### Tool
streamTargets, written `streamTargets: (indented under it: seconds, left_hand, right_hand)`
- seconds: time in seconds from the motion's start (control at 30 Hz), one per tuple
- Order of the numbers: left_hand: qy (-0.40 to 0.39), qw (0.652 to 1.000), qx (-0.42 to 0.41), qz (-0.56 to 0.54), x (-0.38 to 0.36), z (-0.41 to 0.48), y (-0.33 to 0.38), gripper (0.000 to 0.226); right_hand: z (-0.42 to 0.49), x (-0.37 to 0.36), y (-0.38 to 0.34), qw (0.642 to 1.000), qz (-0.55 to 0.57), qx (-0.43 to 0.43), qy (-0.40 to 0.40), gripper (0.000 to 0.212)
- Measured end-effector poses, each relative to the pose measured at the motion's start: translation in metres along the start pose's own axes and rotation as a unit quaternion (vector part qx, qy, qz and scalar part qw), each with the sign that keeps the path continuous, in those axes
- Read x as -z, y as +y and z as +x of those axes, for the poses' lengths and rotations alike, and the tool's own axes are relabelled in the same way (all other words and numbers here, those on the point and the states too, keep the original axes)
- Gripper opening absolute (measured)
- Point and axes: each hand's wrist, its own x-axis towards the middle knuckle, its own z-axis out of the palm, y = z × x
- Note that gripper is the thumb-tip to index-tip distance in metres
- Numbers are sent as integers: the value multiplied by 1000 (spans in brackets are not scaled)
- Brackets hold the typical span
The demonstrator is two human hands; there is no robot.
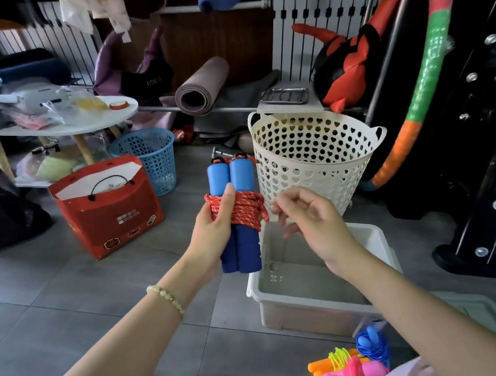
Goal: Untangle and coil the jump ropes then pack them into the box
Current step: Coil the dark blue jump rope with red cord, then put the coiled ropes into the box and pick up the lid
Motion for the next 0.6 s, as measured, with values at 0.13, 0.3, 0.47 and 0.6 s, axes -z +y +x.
streamTargets:
  seconds: [0.13,0.3,0.47,0.6]
  left_hand:
    - [-34,999,33,10,-5,0,-11,49]
    - [-95,987,129,13,-48,-4,-25,69]
    - [-225,964,136,24,-111,-12,-39,59]
    - [-291,943,96,129,-149,-12,-57,55]
  right_hand:
    - [8,20,8,987,77,-113,80,19]
    - [-6,25,28,960,147,-238,3,46]
    - [-22,76,43,962,128,-211,119,50]
    - [-45,137,56,952,118,-211,187,36]
